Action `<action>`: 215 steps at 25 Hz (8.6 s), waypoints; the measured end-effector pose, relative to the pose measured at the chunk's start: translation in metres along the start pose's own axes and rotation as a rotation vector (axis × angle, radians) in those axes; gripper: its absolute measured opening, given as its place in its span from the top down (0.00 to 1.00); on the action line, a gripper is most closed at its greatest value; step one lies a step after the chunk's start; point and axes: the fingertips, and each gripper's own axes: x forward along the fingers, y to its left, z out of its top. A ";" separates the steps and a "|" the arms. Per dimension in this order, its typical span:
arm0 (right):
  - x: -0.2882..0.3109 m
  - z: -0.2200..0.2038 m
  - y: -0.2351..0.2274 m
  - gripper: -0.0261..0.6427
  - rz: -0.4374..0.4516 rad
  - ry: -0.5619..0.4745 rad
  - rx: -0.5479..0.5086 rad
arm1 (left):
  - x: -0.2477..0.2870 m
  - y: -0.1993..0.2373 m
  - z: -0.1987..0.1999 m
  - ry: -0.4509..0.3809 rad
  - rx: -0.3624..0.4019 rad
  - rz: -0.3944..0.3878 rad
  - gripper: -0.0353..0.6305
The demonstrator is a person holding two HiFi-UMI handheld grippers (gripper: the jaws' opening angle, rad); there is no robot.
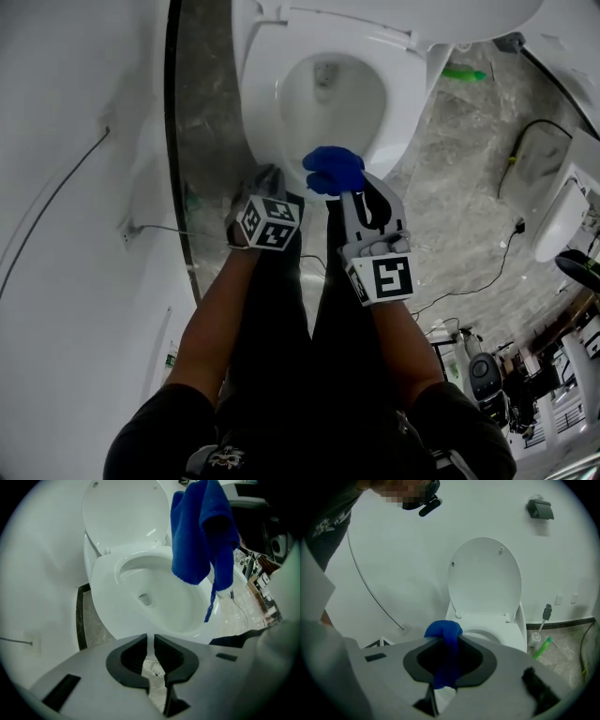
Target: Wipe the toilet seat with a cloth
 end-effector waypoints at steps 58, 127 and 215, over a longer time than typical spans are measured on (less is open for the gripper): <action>0.188 0.025 -0.183 0.88 -0.318 0.139 -0.311 | -0.038 0.041 0.089 -0.247 -0.311 -0.042 0.93; 0.027 -0.202 0.027 0.88 0.238 0.506 -0.832 | -0.043 0.052 0.038 -0.222 -0.322 -0.021 0.93; 0.032 0.041 -0.049 0.88 -0.093 -0.145 -0.139 | -0.090 0.060 0.114 -0.446 -0.337 0.004 0.93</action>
